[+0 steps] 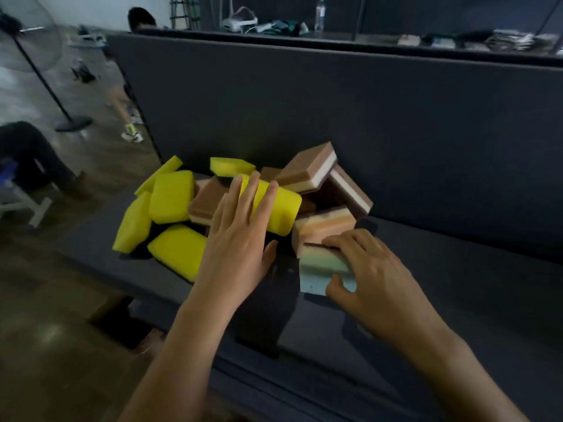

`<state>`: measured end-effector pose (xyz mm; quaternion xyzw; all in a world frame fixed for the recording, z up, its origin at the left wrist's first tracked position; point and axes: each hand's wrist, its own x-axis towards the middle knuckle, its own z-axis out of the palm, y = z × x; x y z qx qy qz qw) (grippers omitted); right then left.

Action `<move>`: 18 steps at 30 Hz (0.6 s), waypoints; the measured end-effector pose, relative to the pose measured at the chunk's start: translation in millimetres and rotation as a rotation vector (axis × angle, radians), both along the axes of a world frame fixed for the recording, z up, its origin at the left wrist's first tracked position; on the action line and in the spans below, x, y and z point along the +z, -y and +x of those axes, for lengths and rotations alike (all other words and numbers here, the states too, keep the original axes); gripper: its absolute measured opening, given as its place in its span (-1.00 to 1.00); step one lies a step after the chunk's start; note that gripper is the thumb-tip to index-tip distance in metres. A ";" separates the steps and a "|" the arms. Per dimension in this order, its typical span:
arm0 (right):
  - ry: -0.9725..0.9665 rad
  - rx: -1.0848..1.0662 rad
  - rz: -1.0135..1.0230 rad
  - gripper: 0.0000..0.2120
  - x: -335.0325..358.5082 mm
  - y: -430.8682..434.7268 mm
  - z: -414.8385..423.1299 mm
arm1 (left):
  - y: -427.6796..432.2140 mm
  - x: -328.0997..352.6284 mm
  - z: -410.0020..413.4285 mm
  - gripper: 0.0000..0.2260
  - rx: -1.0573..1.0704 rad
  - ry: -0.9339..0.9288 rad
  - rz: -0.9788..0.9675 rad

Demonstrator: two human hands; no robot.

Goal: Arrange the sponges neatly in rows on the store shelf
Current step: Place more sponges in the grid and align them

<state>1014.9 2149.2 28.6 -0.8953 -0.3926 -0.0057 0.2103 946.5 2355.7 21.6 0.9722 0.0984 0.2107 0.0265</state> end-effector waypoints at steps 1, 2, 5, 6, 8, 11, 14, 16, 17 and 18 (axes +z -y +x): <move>-0.002 -0.024 -0.004 -0.54 -1.5 -2.9 -1.8 | -6.1 1.6 6.8 -0.20 -0.023 -0.039 0.037; -0.006 -0.053 0.001 -0.55 -2.3 -5.8 -4.3 | -11.6 2.5 12.9 -0.21 -0.044 -0.073 0.062; -0.011 -0.138 0.038 -0.57 -3.8 -14.1 -13.5 | -24.4 4.8 21.9 -0.33 -0.097 -0.097 0.076; -0.012 -0.162 0.046 -0.56 -4.1 -16.6 -16.4 | -27.3 5.7 22.2 -0.37 -0.116 -0.092 0.063; -0.014 -0.205 0.055 -0.56 -5.5 -20.2 -23.0 | -31.5 9.4 19.5 -0.42 -0.142 -0.086 0.052; -0.016 -0.269 0.057 -0.54 -6.0 -22.1 -34.4 | -35.2 19.3 7.4 -0.41 -0.182 -0.082 0.056; -0.008 -0.335 0.082 -0.53 -5.1 -16.7 -47.4 | -31.0 29.2 -8.6 -0.42 -0.258 -0.045 0.027; -0.006 -0.383 0.091 -0.50 -4.8 -8.0 -55.8 | -21.6 30.8 -15.9 -0.41 -0.316 -0.049 0.006; 0.000 -0.411 0.092 -0.50 -5.0 -2.0 -60.1 | -14.9 29.4 -17.5 -0.40 -0.356 -0.062 -0.005; 0.009 -0.443 0.092 -0.50 -5.2 5.2 -64.8 | -7.0 26.7 -18.1 -0.38 -0.400 -0.076 -0.019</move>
